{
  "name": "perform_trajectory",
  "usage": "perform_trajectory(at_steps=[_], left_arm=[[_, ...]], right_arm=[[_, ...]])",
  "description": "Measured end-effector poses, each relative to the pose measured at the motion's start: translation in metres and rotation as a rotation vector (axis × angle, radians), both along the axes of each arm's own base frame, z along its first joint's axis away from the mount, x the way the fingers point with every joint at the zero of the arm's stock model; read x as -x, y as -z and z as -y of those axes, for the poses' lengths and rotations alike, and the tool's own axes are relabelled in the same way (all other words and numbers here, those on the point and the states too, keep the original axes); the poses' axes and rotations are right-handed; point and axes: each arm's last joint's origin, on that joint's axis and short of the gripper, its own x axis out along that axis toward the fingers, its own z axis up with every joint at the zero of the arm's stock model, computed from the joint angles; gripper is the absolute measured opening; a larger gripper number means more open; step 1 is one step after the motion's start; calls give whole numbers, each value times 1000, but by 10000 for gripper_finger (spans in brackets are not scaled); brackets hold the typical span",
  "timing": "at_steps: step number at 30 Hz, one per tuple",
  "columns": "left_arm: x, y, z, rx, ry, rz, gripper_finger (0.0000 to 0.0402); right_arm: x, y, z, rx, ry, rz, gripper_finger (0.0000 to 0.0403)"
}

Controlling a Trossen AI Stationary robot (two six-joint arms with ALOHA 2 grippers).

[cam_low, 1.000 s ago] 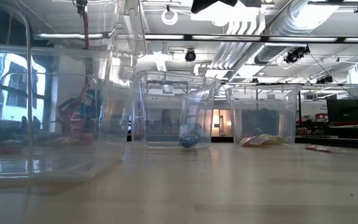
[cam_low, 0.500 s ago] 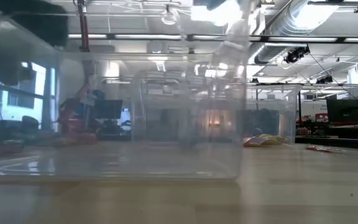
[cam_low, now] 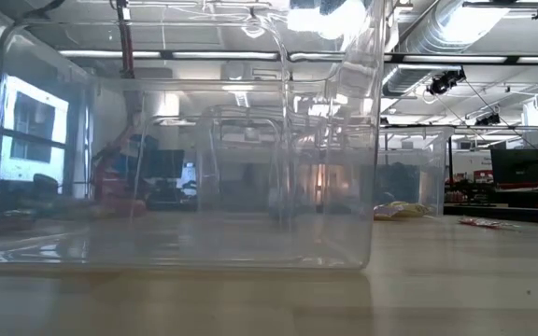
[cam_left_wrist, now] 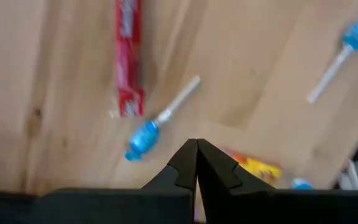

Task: Sort candy
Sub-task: Put the blue lollipop into the top left transparent bin

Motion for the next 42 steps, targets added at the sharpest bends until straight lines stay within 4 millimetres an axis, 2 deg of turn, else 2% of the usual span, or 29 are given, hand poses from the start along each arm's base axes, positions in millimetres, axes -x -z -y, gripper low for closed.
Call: perform_trajectory(at_steps=[3, 9, 14, 20, 26, 33, 36, 40, 42], left_arm=[[-1, 0, -1, -23, 39, 17, 23], [2, 3, 0, -35, 111, 26, 107], [14, 21, -2, -80, 170, -21, 171], [26, 44, -10, -125, 225, -65, 199], [22, 59, -6, -49, 277, 50, 199], [28, 68, -12, -69, 267, 24, 194], [28, 69, -13, -76, 297, 22, 157], [28, 69, -13, -76, 280, 15, 54], [26, 65, -10, -54, 252, 13, 45]], right_arm=[[0, 0, 0, 4, 3, 1, 0], [0, 0, 2, 28, 21, 7, 0], [0, -1, 3, 48, 55, 19, 0], [0, -1, 4, 70, 67, 24, 0], [0, -1, 4, 75, 70, 25, 0], [-1, -1, 4, 74, 70, 30, 0], [-1, -1, 4, 73, 70, 31, 0], [-1, -1, 4, 73, 71, 31, 0], [-1, -1, 4, 73, 70, 30, 0]])
